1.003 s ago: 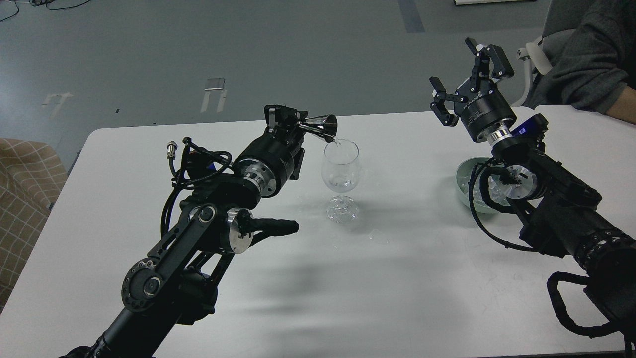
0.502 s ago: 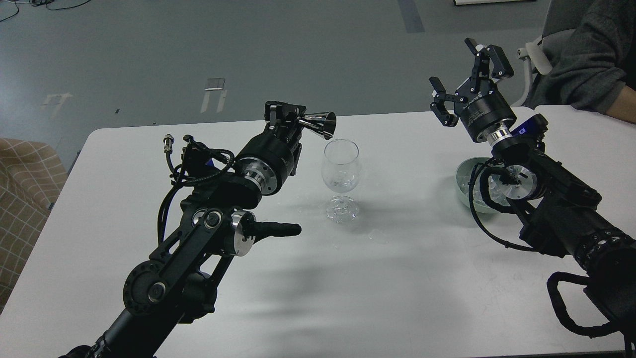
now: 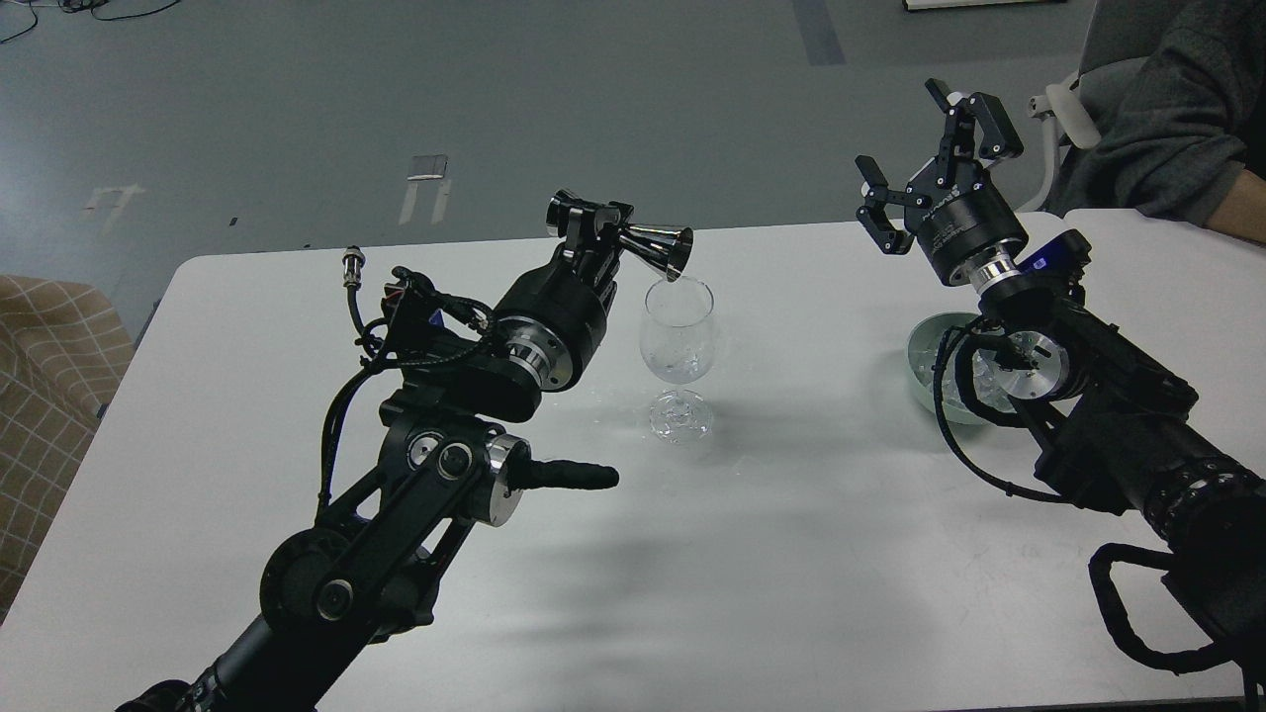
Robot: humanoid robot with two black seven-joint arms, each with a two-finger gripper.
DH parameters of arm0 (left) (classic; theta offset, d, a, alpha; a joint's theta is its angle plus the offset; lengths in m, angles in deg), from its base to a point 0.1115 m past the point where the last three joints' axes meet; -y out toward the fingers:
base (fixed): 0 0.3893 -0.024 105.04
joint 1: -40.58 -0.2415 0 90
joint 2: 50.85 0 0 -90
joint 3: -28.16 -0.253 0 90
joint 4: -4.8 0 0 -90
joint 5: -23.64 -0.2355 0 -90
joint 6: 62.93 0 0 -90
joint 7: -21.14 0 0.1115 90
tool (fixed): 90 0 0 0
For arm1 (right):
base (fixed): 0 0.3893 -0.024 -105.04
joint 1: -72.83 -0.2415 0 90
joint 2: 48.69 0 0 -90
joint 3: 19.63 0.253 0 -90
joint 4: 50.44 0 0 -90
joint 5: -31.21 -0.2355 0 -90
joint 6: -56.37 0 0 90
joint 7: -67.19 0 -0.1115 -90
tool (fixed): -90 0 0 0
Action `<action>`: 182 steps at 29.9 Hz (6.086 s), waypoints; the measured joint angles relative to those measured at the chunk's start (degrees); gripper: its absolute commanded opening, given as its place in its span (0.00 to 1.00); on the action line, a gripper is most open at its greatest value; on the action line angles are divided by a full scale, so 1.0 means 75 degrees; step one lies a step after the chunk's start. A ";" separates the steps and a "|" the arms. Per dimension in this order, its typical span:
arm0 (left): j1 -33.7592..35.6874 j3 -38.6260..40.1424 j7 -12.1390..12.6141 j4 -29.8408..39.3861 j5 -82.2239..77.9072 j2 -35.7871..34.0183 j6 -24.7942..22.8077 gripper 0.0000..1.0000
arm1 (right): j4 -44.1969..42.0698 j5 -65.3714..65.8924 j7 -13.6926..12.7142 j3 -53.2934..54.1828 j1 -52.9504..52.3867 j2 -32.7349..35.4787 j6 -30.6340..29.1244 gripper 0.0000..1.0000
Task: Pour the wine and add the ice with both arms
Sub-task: 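Turn the jigger upright and move it back toward its spot, then lower the jigger onto the table and open the left gripper, then withdraw the left gripper away from the jigger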
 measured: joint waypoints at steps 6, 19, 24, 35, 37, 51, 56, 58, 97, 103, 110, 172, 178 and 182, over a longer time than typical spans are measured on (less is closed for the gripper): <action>0.0000 -0.0001 0.0000 0.0000 -0.0141 0.0000 0.0000 0.00 | 0.0023 0.0000 0.0000 0.0000 0.0012 0.0000 0.0000 1.00; -0.0012 0.0942 0.0000 0.0321 0.1645 0.0000 0.0049 0.00 | 0.0023 0.0000 0.0000 0.0000 0.0015 0.0005 0.0000 1.00; 0.0009 0.2273 -0.0003 0.0573 0.3583 -0.0001 0.0072 0.00 | 0.0023 0.0000 0.0000 0.0001 0.0021 0.0013 0.0000 1.00; -0.0566 0.4627 -0.0003 0.0657 0.6296 0.0000 0.0511 0.00 | 0.0023 0.0000 0.0000 0.0009 0.0037 0.0005 0.0000 1.00; -0.0802 0.4985 -0.0002 0.0644 0.6634 0.0001 0.0514 0.00 | 0.0024 0.0001 0.0000 0.0008 0.0038 0.0004 0.0000 1.00; -0.2722 0.6436 -0.0953 -0.0549 0.8496 0.0000 -0.1482 0.00 | 0.0012 0.0022 0.0000 -0.0012 0.0038 -0.0052 0.0000 1.00; -0.3120 0.6381 -0.1255 -0.1281 0.8532 0.0000 -0.2433 0.00 | 0.0013 0.0025 0.0000 -0.0012 0.0038 -0.0069 0.0000 1.00; -0.3188 0.6365 -0.1286 -0.1577 0.8532 0.0000 -0.2813 0.00 | 0.0013 0.0025 0.0000 -0.0013 0.0040 -0.0070 0.0000 1.00; -0.3170 0.5994 -0.1847 -0.3077 0.8538 0.0000 -0.3492 0.27 | 0.0012 0.0047 0.0000 -0.0024 0.0128 -0.0130 0.0000 1.00; -0.3165 0.5987 -0.1857 -0.3078 0.8535 0.0000 -0.3464 0.33 | 0.0011 0.0048 0.0000 -0.0024 0.0120 -0.0129 0.0000 1.00; -0.3157 0.5973 -0.1851 -0.3078 0.8535 0.0000 -0.3424 0.34 | 0.0011 0.0048 0.0000 -0.0024 0.0128 -0.0128 0.0000 1.00; -0.4267 0.6546 -0.1591 -0.2368 0.8535 -0.0025 -0.3477 0.97 | 0.0066 0.0035 0.0000 -0.0011 0.0165 -0.0107 0.0000 1.00; -0.4216 0.6948 -0.1515 -0.2323 0.8518 -0.1224 -0.3752 0.98 | 0.0085 0.0035 0.0000 0.0000 0.0165 -0.0082 0.0000 1.00; -0.4077 0.7034 -0.1580 -0.2346 0.8391 -0.2439 -0.4434 0.98 | 0.0089 0.0035 0.0000 0.0000 0.0147 -0.0082 0.0000 1.00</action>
